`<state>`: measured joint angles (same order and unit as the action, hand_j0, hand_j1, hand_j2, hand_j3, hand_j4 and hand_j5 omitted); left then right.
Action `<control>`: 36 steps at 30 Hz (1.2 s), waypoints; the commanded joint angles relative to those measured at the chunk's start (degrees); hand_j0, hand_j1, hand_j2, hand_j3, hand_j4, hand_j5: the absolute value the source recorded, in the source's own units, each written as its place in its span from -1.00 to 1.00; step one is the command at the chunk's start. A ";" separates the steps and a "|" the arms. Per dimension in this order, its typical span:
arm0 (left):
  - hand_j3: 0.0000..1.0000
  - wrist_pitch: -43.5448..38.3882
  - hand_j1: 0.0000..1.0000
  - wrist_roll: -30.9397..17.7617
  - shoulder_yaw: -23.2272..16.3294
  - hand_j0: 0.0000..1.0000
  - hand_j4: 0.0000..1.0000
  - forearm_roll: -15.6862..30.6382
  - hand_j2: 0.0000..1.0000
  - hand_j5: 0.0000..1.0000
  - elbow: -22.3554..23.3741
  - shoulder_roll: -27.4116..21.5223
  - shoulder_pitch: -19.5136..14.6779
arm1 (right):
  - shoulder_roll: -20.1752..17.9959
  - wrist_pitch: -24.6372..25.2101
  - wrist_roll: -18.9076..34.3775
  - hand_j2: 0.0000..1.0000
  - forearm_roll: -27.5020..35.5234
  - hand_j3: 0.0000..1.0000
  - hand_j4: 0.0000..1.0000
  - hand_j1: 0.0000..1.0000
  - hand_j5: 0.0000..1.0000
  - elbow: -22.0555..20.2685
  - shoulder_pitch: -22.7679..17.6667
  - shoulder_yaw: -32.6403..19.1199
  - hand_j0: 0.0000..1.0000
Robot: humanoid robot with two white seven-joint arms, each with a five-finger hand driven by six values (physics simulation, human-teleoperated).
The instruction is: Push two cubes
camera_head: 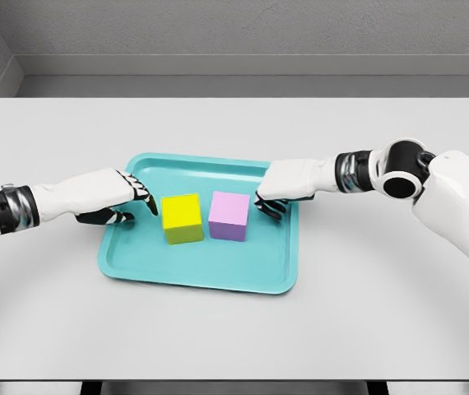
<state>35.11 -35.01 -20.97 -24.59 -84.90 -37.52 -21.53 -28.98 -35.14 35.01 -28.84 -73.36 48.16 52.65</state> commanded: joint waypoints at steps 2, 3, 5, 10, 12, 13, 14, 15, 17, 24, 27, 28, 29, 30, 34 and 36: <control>0.21 -0.11 0.21 0.01 -0.04 0.21 0.21 0.42 0.21 0.21 0.08 0.87 0.00 | 0.15 0.14 -0.01 -0.79 0.19 -0.79 -0.79 -0.79 -0.79 0.06 0.00 0.00 -0.79; 0.21 -0.11 0.21 0.01 -0.04 0.21 0.21 0.42 0.21 0.21 0.00 1.22 0.00 | 0.15 0.14 -0.01 -0.79 0.19 -0.79 -0.79 -0.79 -0.79 0.06 0.00 0.00 -0.79; 0.22 -0.11 0.22 0.01 -0.04 0.22 0.22 0.42 0.22 0.22 0.00 1.75 -0.09 | 0.15 0.14 -0.01 -0.79 0.19 -0.79 -0.79 -0.79 -0.79 -0.03 0.00 0.08 -0.79; 0.21 -0.11 0.21 0.01 -0.04 0.21 0.21 0.42 0.21 0.21 0.08 2.10 -0.09 | 0.59 0.14 -0.01 -0.79 0.19 -0.79 -0.79 -0.79 -0.79 -0.03 0.09 0.08 -0.79; 0.21 -0.11 0.21 0.01 -0.04 0.21 0.21 0.34 0.21 0.21 0.17 2.62 -0.09 | 0.67 0.14 -0.01 -0.79 0.19 -0.79 -0.79 -0.79 -0.79 -0.03 0.09 0.08 -0.79; 0.21 -0.11 0.21 0.01 -0.04 0.21 0.21 0.34 0.21 0.21 0.26 2.89 -0.09 | 0.67 0.14 -0.01 -0.79 0.19 -0.79 -0.79 -0.79 -0.79 -0.03 0.09 0.08 -0.79; 0.21 -0.11 0.21 0.01 -0.04 0.21 0.21 0.34 0.21 0.21 0.26 2.89 -0.09 | 0.76 0.14 -0.01 -0.79 0.19 -0.79 -0.79 -0.79 -0.79 -0.03 0.09 0.08 -0.79; 0.21 -0.11 0.21 0.01 -0.04 0.21 0.21 0.34 0.21 0.21 0.26 2.89 -0.09 | 0.94 0.14 -0.01 -0.79 0.19 -0.79 -0.79 -0.79 -0.79 -0.03 0.26 0.08 -0.79; 0.21 -0.11 0.21 0.01 -0.04 0.21 0.21 0.34 0.21 0.21 0.43 3.24 -0.26 | 1.03 0.14 -0.01 -0.79 0.19 -0.79 -0.79 -0.79 -0.79 -0.03 0.35 0.08 -0.79; 0.21 -0.11 0.21 0.01 0.05 0.21 0.21 0.42 0.21 0.21 1.40 4.21 -0.62 | 1.38 0.14 -0.01 -0.79 0.19 -0.79 -0.79 -0.79 -0.79 -0.03 0.44 0.09 -0.79; 0.21 -0.11 0.21 0.01 -0.04 0.21 0.21 0.78 0.21 0.21 1.31 4.21 -0.44 | 1.38 0.14 -0.01 -0.79 0.19 -0.79 -0.79 -0.79 -0.79 -0.03 0.44 0.17 -0.79; 0.21 -0.11 0.21 0.01 -0.04 0.21 0.21 0.86 0.21 0.21 1.31 4.12 -0.44 | 1.38 0.14 -0.01 -0.79 0.19 -0.79 -0.79 -0.79 -0.79 0.06 0.44 0.17 -0.79; 0.21 -0.11 0.21 0.01 -0.04 0.21 0.21 0.95 0.21 0.21 1.14 4.12 -0.44 | 1.38 0.14 -0.01 -0.79 0.19 -0.79 -0.79 -0.79 -0.79 0.06 0.44 0.17 -0.79; 0.20 -0.11 0.20 0.01 -0.04 0.20 0.20 1.65 0.20 0.20 1.05 4.03 -0.35 | 1.29 0.14 -0.01 -0.79 0.11 -0.79 -0.79 -0.79 -0.79 0.15 0.44 0.17 -0.79; 0.08 -0.11 0.08 0.01 -0.04 0.08 0.08 3.32 0.08 0.08 1.05 3.15 -0.35 | 1.11 0.14 -0.01 -0.79 0.02 -0.79 -0.79 -0.79 -0.79 1.29 0.44 0.08 -0.79; -0.08 -0.11 -0.08 0.01 -0.04 -0.08 -0.08 3.50 -0.08 -0.08 1.14 3.15 -0.44 | 1.03 0.14 -0.01 -0.79 0.02 -0.79 -0.79 -0.79 -0.79 1.55 0.44 0.00 -0.79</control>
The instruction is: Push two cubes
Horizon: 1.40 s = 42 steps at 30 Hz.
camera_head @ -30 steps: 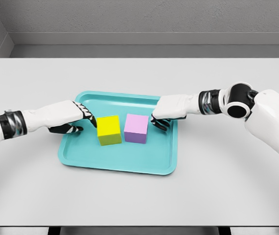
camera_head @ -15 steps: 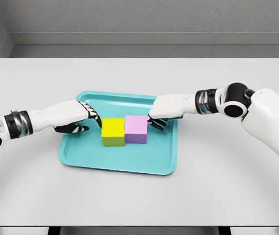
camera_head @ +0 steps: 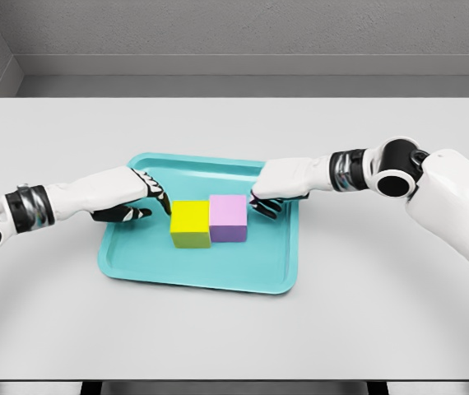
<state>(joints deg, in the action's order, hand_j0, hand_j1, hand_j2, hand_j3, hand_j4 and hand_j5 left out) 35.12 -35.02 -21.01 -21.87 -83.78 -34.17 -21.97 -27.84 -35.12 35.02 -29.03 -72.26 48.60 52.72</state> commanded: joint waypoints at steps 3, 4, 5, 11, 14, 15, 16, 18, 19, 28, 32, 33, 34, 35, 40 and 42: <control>-0.29 -0.12 -0.29 0.02 0.10 -0.29 -0.29 1.22 -0.29 -0.29 0.20 -0.28 -0.09 | -0.28 0.12 -0.02 -0.79 0.21 -0.79 -0.79 -0.79 -0.79 0.63 0.00 -0.25 -0.79; -0.39 -0.12 -0.39 0.02 0.10 -0.39 -0.39 1.31 -0.39 -0.39 0.20 -0.20 -0.09 | -0.28 0.12 -0.02 -0.79 0.21 -0.79 -0.79 -0.79 -0.79 0.63 0.00 -0.34 -0.79; -0.47 -0.12 -0.47 0.02 0.10 -0.47 -0.47 1.31 -0.47 -0.47 0.20 -0.28 -0.09 | -0.37 0.12 -0.02 -0.79 0.29 -0.79 -0.79 -0.79 -0.79 0.54 0.17 -0.51 -0.79; -0.65 -0.12 -0.65 0.02 1.33 -0.65 -0.65 8.60 -0.65 -0.65 -4.28 -7.40 1.32 | -0.72 0.12 -0.02 -0.78 0.73 -0.78 -0.78 -0.78 -0.78 -1.83 1.76 -0.60 -0.78; -0.65 -0.12 -0.65 0.02 3.61 -0.65 -0.65 10.01 -0.65 -0.65 -9.20 -9.42 5.45 | -3.36 0.12 -0.02 -0.78 0.91 -0.78 -0.78 -0.78 -0.78 -3.33 1.76 -2.62 -0.78; -0.65 -0.12 -0.65 0.02 3.87 -0.65 -0.65 11.15 -0.65 -0.65 -10.17 -10.04 6.33 | -4.68 0.12 -0.02 -0.78 1.00 -0.78 -0.78 -0.78 -0.78 -3.33 1.85 -2.80 -0.78; -0.64 -0.12 -0.64 0.02 3.96 -0.64 -0.64 11.50 -0.64 -0.64 -11.05 -11.00 6.42 | -4.94 0.12 -0.02 -0.78 1.00 -0.78 -0.78 -0.78 -0.78 -3.33 1.76 -3.59 -0.78; -0.63 -0.12 -0.63 0.02 6.86 -0.63 -0.63 12.56 -0.63 -0.63 -14.30 -12.06 9.58 | -5.91 0.12 -0.02 -0.78 1.00 -0.78 -0.78 -0.78 -0.78 -3.33 1.76 -3.77 -0.78; -0.63 -0.12 -0.63 0.02 7.39 -0.63 -0.63 13.26 -0.63 -0.63 -15.71 -12.24 10.46 | -6.09 0.12 -0.02 -0.78 1.00 -0.78 -0.78 -0.78 -0.78 -3.24 1.67 -4.82 -0.78; -0.60 -0.12 -0.60 0.02 4.40 -0.60 -0.60 13.96 -0.60 -0.60 -17.20 -9.78 13.89 | -5.47 0.12 -0.02 -0.77 1.00 -0.77 -0.77 -0.77 -0.77 -3.24 1.76 -4.82 -0.77; -0.60 -0.12 -0.60 0.02 1.59 -0.60 -0.60 13.79 -0.60 -0.60 -17.20 -5.82 12.13 | -5.30 0.12 -0.02 -0.77 1.00 -0.77 -0.77 -0.77 -0.77 -3.15 1.76 -4.82 -0.77; -0.60 -0.12 -0.60 0.02 1.59 -0.60 -0.60 13.79 -0.60 -0.60 -17.20 -5.64 11.95 | -5.21 0.12 -0.02 -0.77 1.00 -0.77 -0.77 -0.77 -0.77 -3.07 1.85 -4.82 -0.77; -0.59 -0.12 -0.59 0.02 1.50 -0.59 -0.59 13.61 -0.59 -0.59 -17.20 -4.77 11.60 | -4.94 0.12 -0.02 -0.77 1.00 -0.77 -0.77 -0.77 -0.77 -2.89 1.85 -4.82 -0.77; -0.58 -0.12 -0.58 0.02 0.54 -0.58 -0.58 13.35 -0.58 -0.58 -17.20 -3.45 11.60 | -4.77 0.12 -0.02 -0.77 1.00 -0.77 -0.77 -0.77 -0.77 -2.89 1.85 -4.82 -0.77; -0.66 -0.12 -0.66 0.02 -0.87 -0.66 -0.66 12.73 -0.66 -0.66 -17.12 -0.90 11.43 | -4.59 0.12 -0.02 -0.77 1.00 -0.77 -0.77 -0.77 -0.77 -3.33 1.67 -4.38 -0.77; -0.66 -0.12 -0.66 0.02 -0.96 -0.66 -0.66 12.65 -0.66 -0.66 -17.03 0.16 11.43 | -4.59 0.12 -0.02 -0.77 1.00 -0.77 -0.77 -0.77 -0.77 -3.85 1.58 -3.94 -0.77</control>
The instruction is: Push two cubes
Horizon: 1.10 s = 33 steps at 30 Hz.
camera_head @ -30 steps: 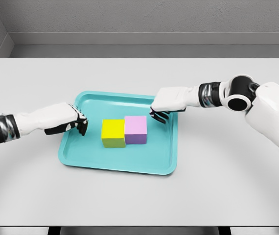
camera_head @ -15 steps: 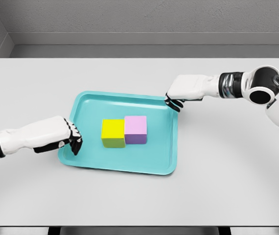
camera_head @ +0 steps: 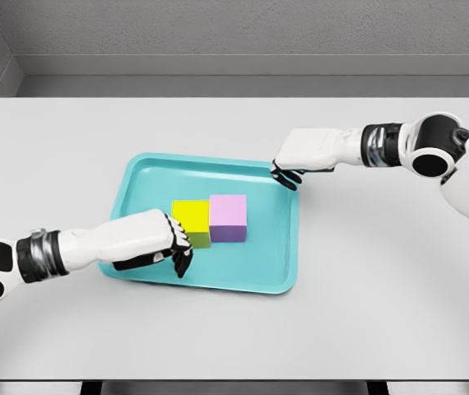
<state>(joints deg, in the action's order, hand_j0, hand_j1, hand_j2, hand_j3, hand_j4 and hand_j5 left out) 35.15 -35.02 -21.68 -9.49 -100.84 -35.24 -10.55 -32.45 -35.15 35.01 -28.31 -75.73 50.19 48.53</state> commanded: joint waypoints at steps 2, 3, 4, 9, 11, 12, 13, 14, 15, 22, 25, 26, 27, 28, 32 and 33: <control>-0.65 -0.15 -0.65 0.02 -0.55 -0.65 -0.65 0.27 -0.65 -0.65 0.20 2.46 0.00 | -0.07 0.15 -0.01 -0.77 0.27 -0.77 -0.77 -0.77 -0.77 -1.35 -0.09 0.96 -0.77; -0.65 -0.15 -0.65 0.02 -1.61 -0.65 -0.65 0.27 -0.65 -0.65 0.38 2.54 -0.35 | -0.16 0.15 -0.01 -0.77 0.27 -0.77 -0.77 -0.77 -0.77 -2.14 -0.09 1.04 -0.77; -0.65 -0.15 -0.65 0.02 -1.61 -0.65 -0.65 0.35 -0.65 -0.65 0.38 2.72 -0.44 | -0.34 0.15 -0.01 -0.77 0.27 -0.77 -0.77 -0.77 -0.77 -3.11 -0.09 1.39 -0.77; -0.63 -0.15 -0.63 0.02 -2.31 -0.63 -0.63 0.35 -0.63 -0.63 2.66 4.74 -2.20 | -0.60 0.15 -0.01 -0.78 0.27 -0.78 -0.78 -0.78 -0.78 -4.43 0.18 2.89 -0.78; -0.63 -0.15 -0.63 0.02 -3.63 -0.63 -0.63 0.44 -0.63 -0.63 2.57 4.83 -2.37 | -0.60 0.15 -0.01 -0.78 0.27 -0.78 -0.78 -0.78 -0.78 -4.52 0.26 3.15 -0.78; -0.64 -0.15 -0.64 0.02 -3.89 -0.64 -0.64 0.70 -0.64 -0.64 2.57 4.92 -2.90 | -0.51 0.15 -0.01 -0.77 0.27 -0.77 -0.77 -0.77 -0.77 -4.52 0.26 3.24 -0.77; -0.64 -0.15 -0.64 0.02 -5.21 -0.64 -0.64 0.79 -0.64 -0.64 2.66 5.27 -2.99 | -0.51 0.15 -0.01 -0.78 0.27 -0.78 -0.78 -0.78 -0.78 -4.52 0.26 3.59 -0.78; -0.64 -0.15 -0.64 0.02 -5.83 -0.64 -0.64 0.79 -0.64 -0.64 2.66 5.44 -2.99 | -0.43 0.15 -0.01 -0.78 0.27 -0.78 -0.78 -0.78 -0.78 -4.52 0.35 3.94 -0.78; -0.64 -0.15 -0.64 0.02 -6.09 -0.64 -0.64 0.97 -0.64 -0.64 2.75 5.44 -2.99 | -0.43 0.15 -0.01 -0.78 0.27 -0.78 -0.78 -0.78 -0.78 -4.52 0.35 3.94 -0.78; -0.64 -0.15 -0.64 0.02 -6.18 -0.64 -0.64 1.94 -0.64 -0.64 3.28 5.53 -2.81 | -0.43 0.15 -0.01 -0.77 0.27 -0.77 -0.77 -0.77 -0.77 -4.52 0.26 3.94 -0.77; -0.64 -0.15 -0.64 0.02 -6.18 -0.64 -0.64 2.55 -0.64 -0.64 3.89 5.53 -2.72 | -0.34 0.15 -0.01 -0.77 0.27 -0.77 -0.77 -0.77 -0.77 -4.52 0.26 3.94 -0.77; -0.64 -0.15 -0.64 0.02 -6.18 -0.64 -0.64 2.81 -0.64 -0.64 4.15 5.45 -2.72 | -0.34 0.15 -0.01 -0.77 0.27 -0.77 -0.77 -0.77 -0.77 -4.52 0.26 3.94 -0.77; -0.64 -0.15 -0.64 0.02 -6.18 -0.64 -0.64 2.81 -0.64 -0.64 4.42 5.44 -2.72 | -0.34 0.15 -0.01 -0.77 0.27 -0.77 -0.77 -0.77 -0.77 -4.52 0.26 3.94 -0.77; -0.64 -0.15 -0.64 0.02 -6.18 -0.64 -0.64 2.90 -0.64 -0.64 4.68 5.53 -2.81 | -0.34 0.15 -0.01 -0.77 0.27 -0.77 -0.77 -0.77 -0.77 -4.52 0.26 3.95 -0.77; -0.64 -0.15 -0.64 0.02 -6.18 -0.64 -0.64 3.25 -0.64 -0.64 7.93 6.59 -2.99 | -0.34 0.15 -0.01 -0.77 0.27 -0.77 -0.77 -0.77 -0.77 -4.52 0.26 3.94 -0.77; -0.64 -0.15 -0.64 0.02 -6.18 -0.64 -0.64 3.25 -0.64 -0.64 8.46 6.85 -2.99 | -0.34 0.15 -0.01 -0.77 0.27 -0.77 -0.77 -0.77 -0.77 -4.52 0.26 3.94 -0.77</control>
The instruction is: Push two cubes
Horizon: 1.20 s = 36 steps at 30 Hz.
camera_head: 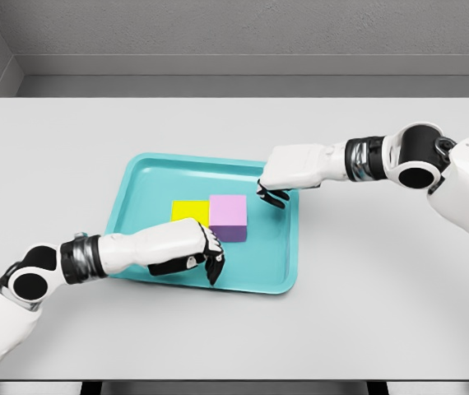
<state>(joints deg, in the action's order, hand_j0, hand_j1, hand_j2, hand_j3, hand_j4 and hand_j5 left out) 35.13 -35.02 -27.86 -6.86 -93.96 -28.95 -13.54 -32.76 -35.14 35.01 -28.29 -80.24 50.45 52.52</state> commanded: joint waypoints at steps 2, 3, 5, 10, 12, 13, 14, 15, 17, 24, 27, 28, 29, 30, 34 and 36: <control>-0.64 -0.13 -0.64 0.02 0.00 -0.64 -0.64 0.53 -0.64 -0.64 1.68 0.74 0.00 | -0.03 0.14 -0.01 -0.77 0.25 -0.77 -0.77 -0.77 -0.77 -0.01 0.00 -0.05 -0.77; -0.64 -0.13 -0.64 0.02 0.00 -0.64 -0.64 0.53 -0.64 -0.64 2.29 0.74 0.00 | -0.03 0.14 -0.01 -0.77 0.25 -0.77 -0.77 -0.77 -0.77 -0.01 0.00 0.04 -0.77; -0.64 -0.13 -0.64 0.02 0.00 -0.64 -0.64 0.53 -0.64 -0.64 3.53 1.35 -0.09 | -0.03 0.14 -0.01 -0.77 0.25 -0.77 -0.77 -0.77 -0.77 -0.01 0.00 -0.05 -0.77; -0.64 -0.13 -0.64 0.02 0.00 -0.64 -0.64 0.53 -0.64 -0.64 4.84 1.79 -0.44 | -0.03 0.14 -0.01 -0.77 0.25 -0.77 -0.77 -0.77 -0.77 -0.10 0.00 0.04 -0.77; -0.64 -0.13 -0.64 0.02 0.00 -0.64 -0.64 0.62 -0.64 -0.64 4.76 1.79 -0.44 | -0.11 0.14 -0.01 -0.77 0.25 -0.77 -0.77 -0.77 -0.77 -0.10 0.00 0.57 -0.77; -0.64 -0.13 -0.64 0.02 0.00 -0.64 -0.64 0.62 -0.64 -0.64 4.76 1.97 -0.44 | -0.11 0.14 -0.01 -0.77 0.25 -0.77 -0.77 -0.77 -0.77 -0.10 0.00 0.74 -0.77; -0.64 -0.13 -0.64 0.02 0.00 -0.64 -0.64 0.62 -0.64 -0.64 4.76 1.97 -0.44 | -0.11 0.14 -0.01 -0.77 0.25 -0.77 -0.77 -0.77 -0.77 -0.18 0.00 0.74 -0.77; -0.64 -0.13 -0.64 0.02 0.00 -0.64 -0.64 0.62 -0.64 -0.64 4.76 1.97 -0.44 | -0.11 0.14 -0.01 -0.77 0.25 -0.77 -0.77 -0.77 -0.77 -0.27 0.09 0.74 -0.77; -0.64 -0.13 -0.64 0.02 0.00 -0.64 -0.64 0.62 -0.64 -0.64 4.76 1.88 -0.35 | -0.11 0.14 -0.01 -0.77 0.25 -0.77 -0.77 -0.77 -0.77 -0.36 0.09 0.83 -0.77; -0.64 -0.13 -0.64 0.02 0.00 -0.64 -0.64 0.53 -0.64 -0.64 4.93 1.88 -0.44 | -0.11 0.14 -0.01 -0.77 0.25 -0.77 -0.77 -0.77 -0.77 -0.54 0.09 0.74 -0.77; -0.64 -0.13 -0.64 0.02 0.09 -0.64 -0.64 0.62 -0.64 -0.64 6.34 1.88 -0.79 | -0.03 0.14 -0.01 -0.77 0.25 -0.77 -0.77 -0.77 -0.77 -0.54 0.09 0.74 -0.77; -0.65 -0.13 -0.65 0.02 0.09 -0.65 -0.65 0.62 -0.65 -0.65 6.34 1.88 -0.79 | -0.03 0.14 -0.01 -0.77 0.25 -0.77 -0.77 -0.77 -0.77 -0.54 0.09 0.74 -0.77; -0.65 -0.13 -0.65 0.02 0.09 -0.65 -0.65 0.62 -0.65 -0.65 6.34 1.88 -0.79 | -0.03 0.14 -0.01 -0.77 0.25 -0.77 -0.77 -0.77 -0.77 -0.62 0.09 0.74 -0.77; -0.64 -0.13 -0.64 0.02 0.09 -0.64 -0.64 0.62 -0.64 -0.64 6.34 1.88 -0.79 | -0.03 0.14 -0.01 -0.77 0.25 -0.77 -0.77 -0.77 -0.77 -0.62 0.09 0.74 -0.77; -0.65 -0.13 -0.65 0.02 0.00 -0.65 -0.65 0.53 -0.65 -0.65 6.25 2.05 -0.79 | -0.03 0.14 -0.01 -0.77 0.25 -0.77 -0.77 -0.77 -0.77 -0.80 0.09 0.74 -0.77; -0.65 -0.13 -0.65 0.02 0.00 -0.65 -0.65 0.53 -0.65 -0.65 6.07 1.97 -0.79 | 0.06 0.14 -0.01 -0.77 0.25 -0.77 -0.77 -0.77 -0.77 -0.80 0.09 0.74 -0.77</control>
<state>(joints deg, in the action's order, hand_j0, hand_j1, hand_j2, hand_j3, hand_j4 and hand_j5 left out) 34.84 -34.85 -27.79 -5.65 -87.90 -26.94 -14.33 -32.71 -35.14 35.01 -28.29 -81.00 50.45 53.32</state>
